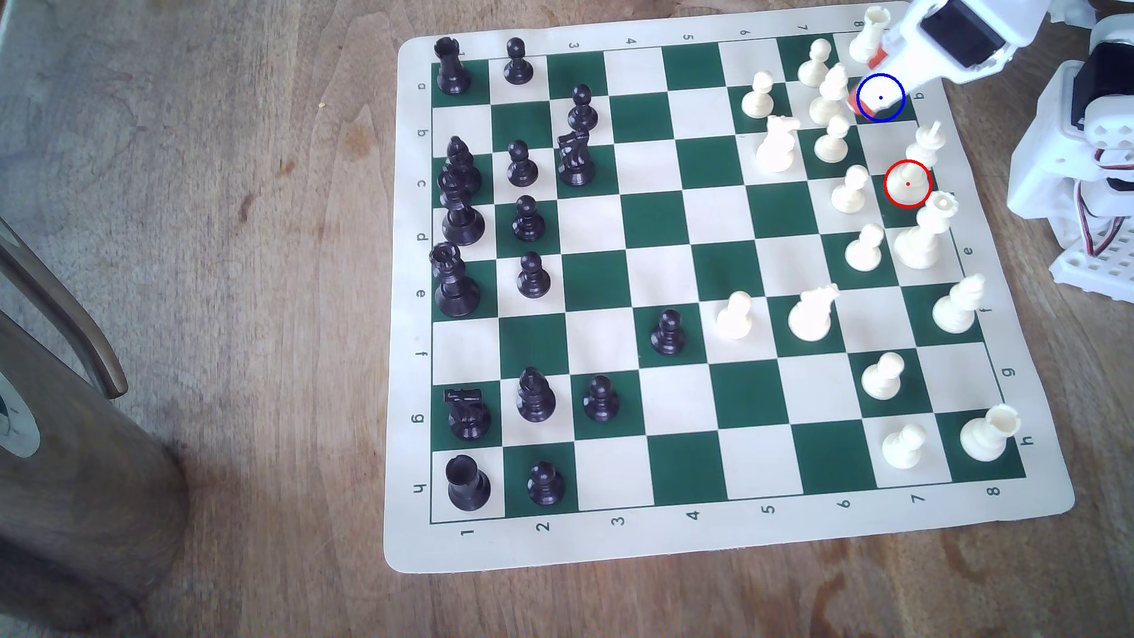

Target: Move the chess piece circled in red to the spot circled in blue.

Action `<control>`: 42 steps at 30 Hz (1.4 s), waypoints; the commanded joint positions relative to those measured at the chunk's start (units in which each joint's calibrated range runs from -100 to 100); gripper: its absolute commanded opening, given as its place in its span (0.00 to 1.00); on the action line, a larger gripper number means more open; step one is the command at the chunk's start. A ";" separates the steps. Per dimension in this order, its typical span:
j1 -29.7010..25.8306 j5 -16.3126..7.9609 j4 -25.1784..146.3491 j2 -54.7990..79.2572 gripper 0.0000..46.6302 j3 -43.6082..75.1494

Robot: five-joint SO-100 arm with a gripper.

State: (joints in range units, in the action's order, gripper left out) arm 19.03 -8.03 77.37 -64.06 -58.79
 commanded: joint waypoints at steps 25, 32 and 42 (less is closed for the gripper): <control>3.77 2.54 5.02 10.07 0.31 -2.14; 3.07 1.81 0.60 11.25 0.31 -7.03; 0.49 0.05 1.74 12.02 0.29 -5.67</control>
State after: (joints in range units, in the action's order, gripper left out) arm 19.91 -7.69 79.04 -52.33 -66.47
